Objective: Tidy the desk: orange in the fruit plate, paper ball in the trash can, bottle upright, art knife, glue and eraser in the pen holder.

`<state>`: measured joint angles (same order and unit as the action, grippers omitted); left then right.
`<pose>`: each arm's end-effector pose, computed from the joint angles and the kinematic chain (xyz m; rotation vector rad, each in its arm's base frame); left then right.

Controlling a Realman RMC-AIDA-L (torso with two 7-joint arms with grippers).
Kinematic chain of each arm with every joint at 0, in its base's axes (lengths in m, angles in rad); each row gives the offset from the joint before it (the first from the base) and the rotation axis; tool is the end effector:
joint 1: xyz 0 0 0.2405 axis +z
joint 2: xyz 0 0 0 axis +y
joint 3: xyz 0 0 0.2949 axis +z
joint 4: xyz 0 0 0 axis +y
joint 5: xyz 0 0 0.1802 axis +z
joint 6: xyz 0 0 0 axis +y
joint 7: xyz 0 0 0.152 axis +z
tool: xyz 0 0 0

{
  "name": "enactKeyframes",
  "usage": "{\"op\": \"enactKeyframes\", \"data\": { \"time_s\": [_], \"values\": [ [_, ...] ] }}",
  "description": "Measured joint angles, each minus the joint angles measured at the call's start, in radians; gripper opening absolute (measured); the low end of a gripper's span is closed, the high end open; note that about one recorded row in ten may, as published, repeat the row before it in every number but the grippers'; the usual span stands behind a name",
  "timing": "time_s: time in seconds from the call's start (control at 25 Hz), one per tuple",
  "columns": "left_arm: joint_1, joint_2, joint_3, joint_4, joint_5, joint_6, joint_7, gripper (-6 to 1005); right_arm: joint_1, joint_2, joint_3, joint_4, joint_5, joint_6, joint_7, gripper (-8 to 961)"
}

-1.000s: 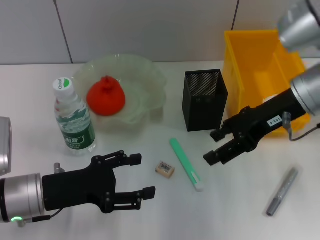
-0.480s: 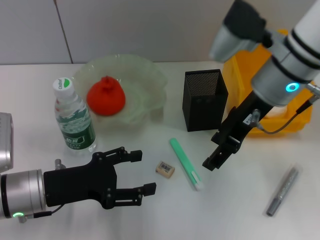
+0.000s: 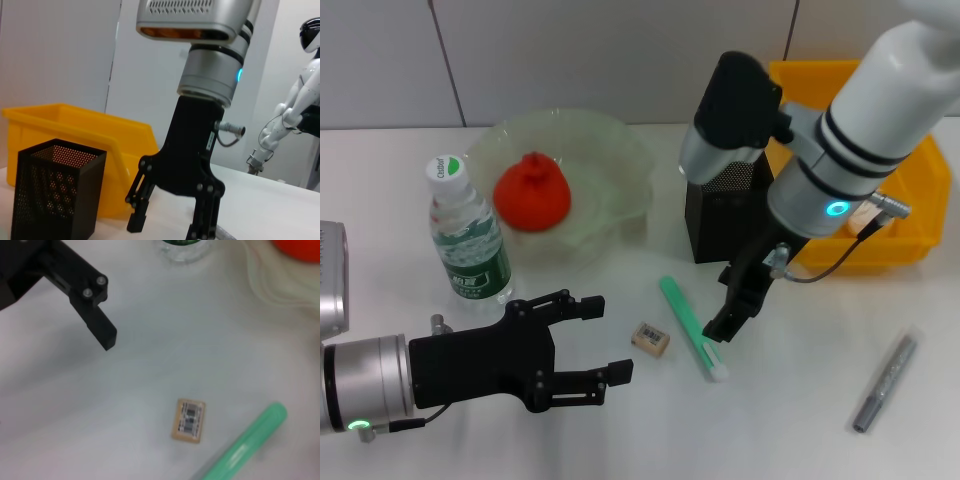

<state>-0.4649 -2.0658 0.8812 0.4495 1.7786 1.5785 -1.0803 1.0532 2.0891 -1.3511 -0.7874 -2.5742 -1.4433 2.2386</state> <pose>-0.2746 0.2864 -0.0559 -2.7796 -0.4522 -0.8672 0.1502 0.4014 -0.0789 -2.8887 0.4571 -0.6940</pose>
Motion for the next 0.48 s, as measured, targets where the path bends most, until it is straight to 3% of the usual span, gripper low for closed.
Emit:
{"op": "enactKeyframes", "data": {
  "time_s": [0.24,0.48],
  "values": [
    [0.0,0.001,0.003,0.0,0.001,-0.005,-0.005,875,0.004,0.001,-0.093,0.038,0.051,0.087,0.002,790],
    [0.0,0.001,0.004,-0.006,0.003,-0.005,-0.002,876,0.009,0.003,-0.113,0.073,0.079,0.137,0.01,790]
  ]
}}
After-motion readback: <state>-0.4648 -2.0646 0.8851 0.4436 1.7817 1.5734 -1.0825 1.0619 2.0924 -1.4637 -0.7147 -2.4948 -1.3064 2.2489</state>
